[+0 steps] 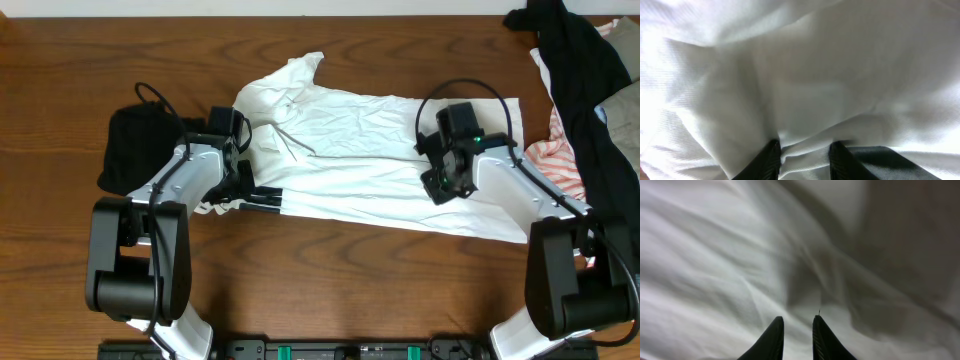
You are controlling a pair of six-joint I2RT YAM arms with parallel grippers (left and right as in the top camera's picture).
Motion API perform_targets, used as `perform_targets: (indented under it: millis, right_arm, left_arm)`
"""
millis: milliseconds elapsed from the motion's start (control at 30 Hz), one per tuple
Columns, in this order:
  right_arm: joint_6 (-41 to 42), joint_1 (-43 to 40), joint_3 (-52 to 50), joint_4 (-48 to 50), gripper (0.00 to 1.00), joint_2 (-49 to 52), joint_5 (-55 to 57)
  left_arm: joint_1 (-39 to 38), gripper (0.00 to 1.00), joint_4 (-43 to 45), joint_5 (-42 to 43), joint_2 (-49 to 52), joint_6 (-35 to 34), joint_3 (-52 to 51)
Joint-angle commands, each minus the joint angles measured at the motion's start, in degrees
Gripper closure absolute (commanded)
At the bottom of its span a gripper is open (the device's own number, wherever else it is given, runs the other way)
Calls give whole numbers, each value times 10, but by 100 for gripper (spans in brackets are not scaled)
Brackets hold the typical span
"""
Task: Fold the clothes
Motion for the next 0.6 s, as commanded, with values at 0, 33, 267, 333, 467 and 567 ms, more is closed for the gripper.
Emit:
perform_targets:
  millis: [0,33,267,333,467,567]
  right_arm:
    - [8,1,-18,21,81,7,13]
    - [8,1,-22,30,80,7,21]
    - [29,1,-26,71,68,7,86]
    - [29,0,-26,79,67,7,95]
    - [29,-11,-26,92,64,7,96]
    - [33,-21,-26,98,63,7,96]
  left_arm:
    - [16,67,-15,-60,67,-3,-62]
    - [16,67,-15,-60,67,-3,-62]
    - [16,67,-15,-60,67,-3,-62]
    - [16,67,-15,-60,67,-3,-62]
    - [16,67,-15,-60,67,-3,-62]
    - [16,67,-15,-60,67,-3,-62]
